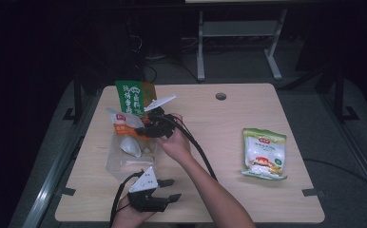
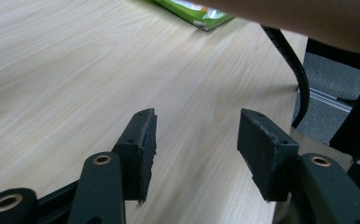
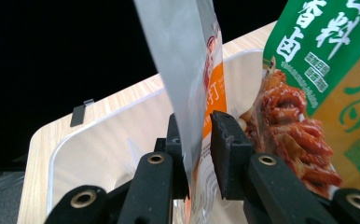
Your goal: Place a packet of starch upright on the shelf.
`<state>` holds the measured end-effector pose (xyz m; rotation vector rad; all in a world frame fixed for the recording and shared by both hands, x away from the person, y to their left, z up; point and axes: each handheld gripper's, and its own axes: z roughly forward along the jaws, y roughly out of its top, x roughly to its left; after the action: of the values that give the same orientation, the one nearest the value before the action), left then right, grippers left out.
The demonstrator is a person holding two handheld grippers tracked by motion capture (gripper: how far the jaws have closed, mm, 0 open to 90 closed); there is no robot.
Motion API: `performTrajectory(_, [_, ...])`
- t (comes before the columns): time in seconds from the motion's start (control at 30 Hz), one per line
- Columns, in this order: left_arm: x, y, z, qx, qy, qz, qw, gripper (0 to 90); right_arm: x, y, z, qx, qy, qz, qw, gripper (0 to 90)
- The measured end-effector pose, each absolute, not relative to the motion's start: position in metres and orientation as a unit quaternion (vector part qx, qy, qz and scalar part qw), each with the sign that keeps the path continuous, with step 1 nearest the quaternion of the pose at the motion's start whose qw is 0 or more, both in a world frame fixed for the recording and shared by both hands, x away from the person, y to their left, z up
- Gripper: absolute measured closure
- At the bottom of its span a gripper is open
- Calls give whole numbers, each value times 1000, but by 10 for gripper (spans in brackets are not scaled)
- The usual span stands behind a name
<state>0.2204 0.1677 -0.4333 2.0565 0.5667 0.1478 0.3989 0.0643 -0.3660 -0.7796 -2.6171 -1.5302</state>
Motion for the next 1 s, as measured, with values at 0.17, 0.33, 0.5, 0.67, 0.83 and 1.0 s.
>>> performTrajectory(0.17, [221, 167, -434, 845, 233, 60, 478, 466, 398, 58, -365, -245, -840, -484, 9, 757])
performTrajectory(0.33, [224, 167, -435, 846, 233, 63, 475, 457, 397, 50, -364, -247, -841, -481, 15, 736])
performTrajectory(0.5, [225, 167, -435, 845, 236, 63, 475, 449, 396, 41, -363, -246, -841, -481, 26, 707])
performTrajectory(0.67, [226, 166, -435, 845, 241, 62, 473, 443, 393, 33, -360, -238, -844, -481, 27, 687])
performTrajectory(0.83, [227, 165, -435, 846, 239, 64, 472, 435, 389, 23, -359, -238, -844, -479, 33, 641])
performTrajectory(1.0, [228, 165, -436, 847, 239, 64, 471, 428, 387, 12, -358, -237, -843, -481, 33, 615])
